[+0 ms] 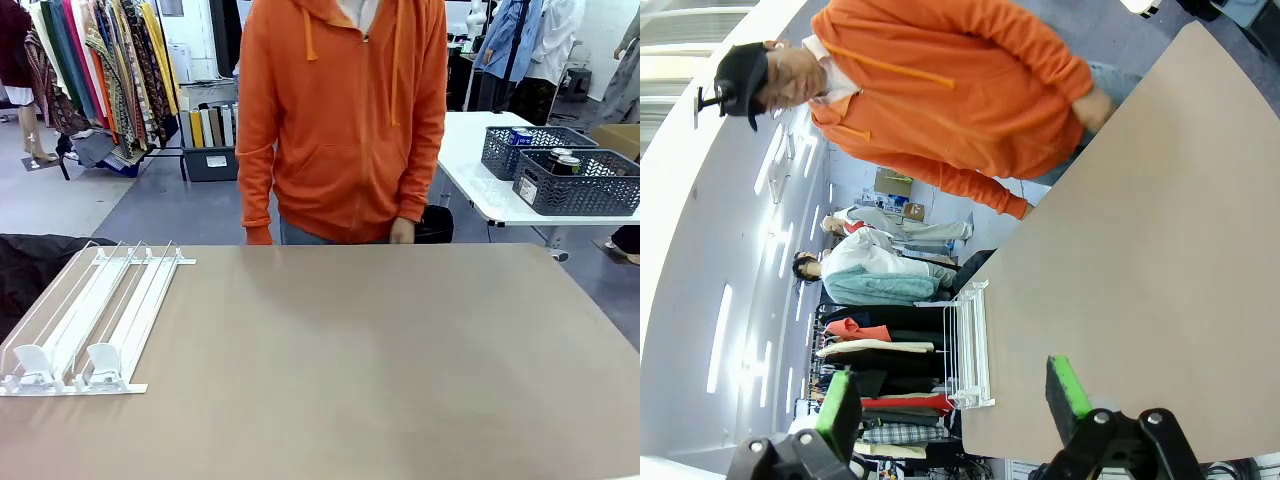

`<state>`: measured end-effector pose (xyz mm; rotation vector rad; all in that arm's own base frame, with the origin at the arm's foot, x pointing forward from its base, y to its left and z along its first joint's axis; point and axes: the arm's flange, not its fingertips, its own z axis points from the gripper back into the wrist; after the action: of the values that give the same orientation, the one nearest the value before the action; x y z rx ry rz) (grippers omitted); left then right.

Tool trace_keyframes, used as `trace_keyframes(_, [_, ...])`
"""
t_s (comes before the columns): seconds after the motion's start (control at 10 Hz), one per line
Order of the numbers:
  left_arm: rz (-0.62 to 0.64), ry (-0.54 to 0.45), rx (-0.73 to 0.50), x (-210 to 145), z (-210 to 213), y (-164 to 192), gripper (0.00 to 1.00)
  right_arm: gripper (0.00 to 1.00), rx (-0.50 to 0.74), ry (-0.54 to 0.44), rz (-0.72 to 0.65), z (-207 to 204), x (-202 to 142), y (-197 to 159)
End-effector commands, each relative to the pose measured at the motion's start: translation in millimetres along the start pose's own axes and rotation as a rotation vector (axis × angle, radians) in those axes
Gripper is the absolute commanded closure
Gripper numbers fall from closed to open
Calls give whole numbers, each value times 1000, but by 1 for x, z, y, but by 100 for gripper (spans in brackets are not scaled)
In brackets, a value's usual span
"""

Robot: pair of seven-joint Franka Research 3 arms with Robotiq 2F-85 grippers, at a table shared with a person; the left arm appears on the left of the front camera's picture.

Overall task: Retrieve and store the cans from the dispenser.
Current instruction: Pick up one can from the Automatic Can Dispenser and place it in the middle of the table.

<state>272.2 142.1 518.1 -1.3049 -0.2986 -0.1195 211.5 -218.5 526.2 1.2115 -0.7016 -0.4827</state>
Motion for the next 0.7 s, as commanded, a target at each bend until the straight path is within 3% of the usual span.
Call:
trace_keyframes(0.0, [-18,-8,-19,0,-1,0,0,0,35,-10,20,-1,1,2])
trace_keyframes(0.6, [-18,-8,-19,0,-1,0,0,0,35,-10,20,-1,1,2])
